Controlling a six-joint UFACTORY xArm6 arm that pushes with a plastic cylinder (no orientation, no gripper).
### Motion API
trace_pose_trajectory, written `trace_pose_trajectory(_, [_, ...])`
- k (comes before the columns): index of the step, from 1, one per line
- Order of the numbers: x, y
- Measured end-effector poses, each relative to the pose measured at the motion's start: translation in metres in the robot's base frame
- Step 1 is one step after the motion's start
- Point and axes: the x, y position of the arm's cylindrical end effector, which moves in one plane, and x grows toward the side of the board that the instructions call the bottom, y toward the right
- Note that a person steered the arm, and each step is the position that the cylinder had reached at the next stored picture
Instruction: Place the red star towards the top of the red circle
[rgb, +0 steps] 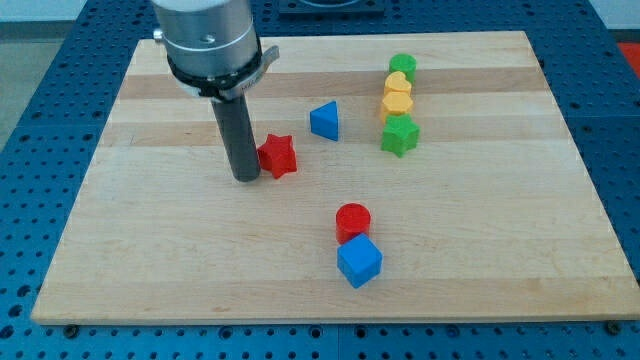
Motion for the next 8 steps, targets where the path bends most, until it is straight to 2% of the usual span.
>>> trace_pose_trajectory(1, [-0.02,0.017])
trace_pose_trajectory(2, [-0.019,0.06])
trace_pose_trajectory(4, [-0.013,0.057])
trace_pose_trajectory(6, [-0.058,0.056])
trace_pose_trajectory(8, [-0.059,0.059])
